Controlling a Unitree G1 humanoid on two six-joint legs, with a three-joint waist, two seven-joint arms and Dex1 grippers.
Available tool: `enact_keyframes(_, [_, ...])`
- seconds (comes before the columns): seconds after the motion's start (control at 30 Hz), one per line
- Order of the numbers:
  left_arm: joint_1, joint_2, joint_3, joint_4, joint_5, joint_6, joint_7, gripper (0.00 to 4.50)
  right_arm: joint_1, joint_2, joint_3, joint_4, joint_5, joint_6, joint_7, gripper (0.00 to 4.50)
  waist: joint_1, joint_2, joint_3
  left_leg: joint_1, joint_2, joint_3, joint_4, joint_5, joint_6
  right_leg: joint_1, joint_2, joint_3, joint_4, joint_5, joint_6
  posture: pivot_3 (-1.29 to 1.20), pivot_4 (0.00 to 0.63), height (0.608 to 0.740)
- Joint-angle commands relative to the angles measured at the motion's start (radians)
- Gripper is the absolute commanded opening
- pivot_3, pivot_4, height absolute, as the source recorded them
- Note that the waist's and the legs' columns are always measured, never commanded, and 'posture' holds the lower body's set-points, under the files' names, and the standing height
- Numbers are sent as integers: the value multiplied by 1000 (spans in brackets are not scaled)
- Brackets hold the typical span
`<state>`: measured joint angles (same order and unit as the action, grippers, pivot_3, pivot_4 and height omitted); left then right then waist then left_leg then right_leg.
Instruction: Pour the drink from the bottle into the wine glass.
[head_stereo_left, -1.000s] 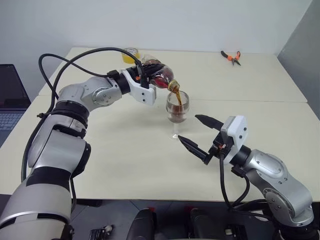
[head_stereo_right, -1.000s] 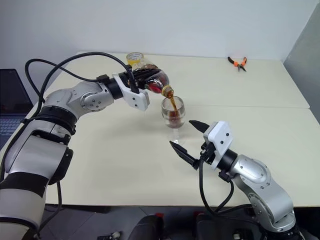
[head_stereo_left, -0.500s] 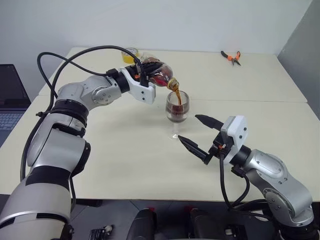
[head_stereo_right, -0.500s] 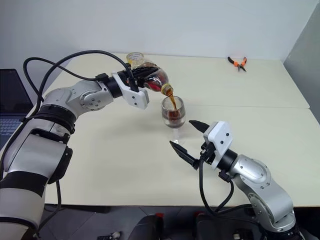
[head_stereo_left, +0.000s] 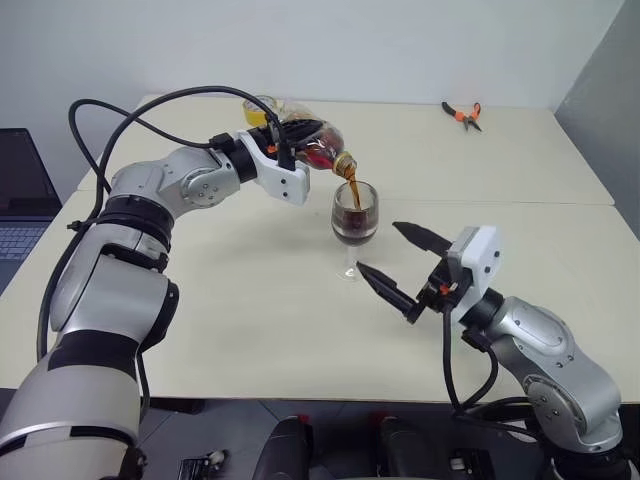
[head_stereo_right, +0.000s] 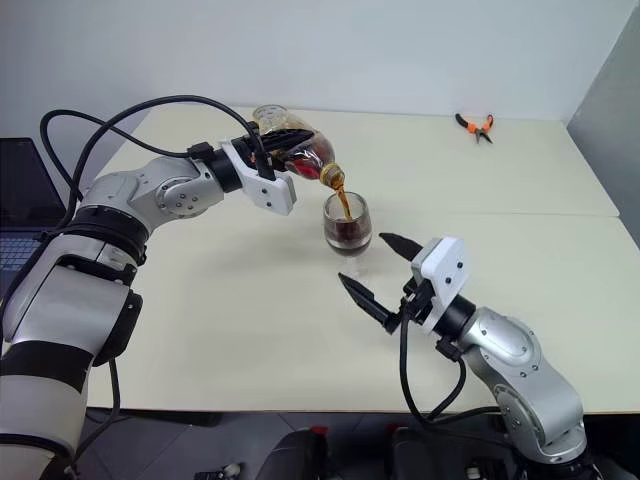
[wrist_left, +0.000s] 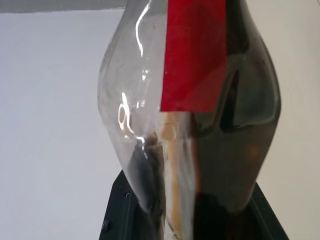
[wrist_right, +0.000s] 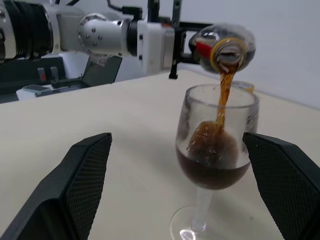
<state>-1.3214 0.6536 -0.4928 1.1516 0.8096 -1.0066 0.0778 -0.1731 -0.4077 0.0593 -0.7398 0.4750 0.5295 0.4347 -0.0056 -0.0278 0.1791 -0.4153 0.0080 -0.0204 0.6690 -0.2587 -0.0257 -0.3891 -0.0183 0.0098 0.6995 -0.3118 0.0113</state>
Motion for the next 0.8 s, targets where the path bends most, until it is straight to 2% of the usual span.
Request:
enact_keyframes(0.03, [-43,17,10,-7,-9,1,26,738,-2,2,-18,-27,13,-25,4,4500,0,0,0,0,0,0,0,0,0,0,0,0,0,0,0,0,150,740])
enact_keyframes(0.5, [-40,16,20,-2,-27,-2,11,738,0,1,-8,-25,5,-25,7,4500,0,0,0,0,0,0,0,0,0,0,0,0,0,0,0,0,150,740])
enact_keyframes(0.8, [49,-30,108,-25,-260,-54,-229,696,4,1,0,-18,-4,-35,13,4500,-1,0,0,0,0,0,1,0,0,0,0,0,1,0,0,0,150,740])
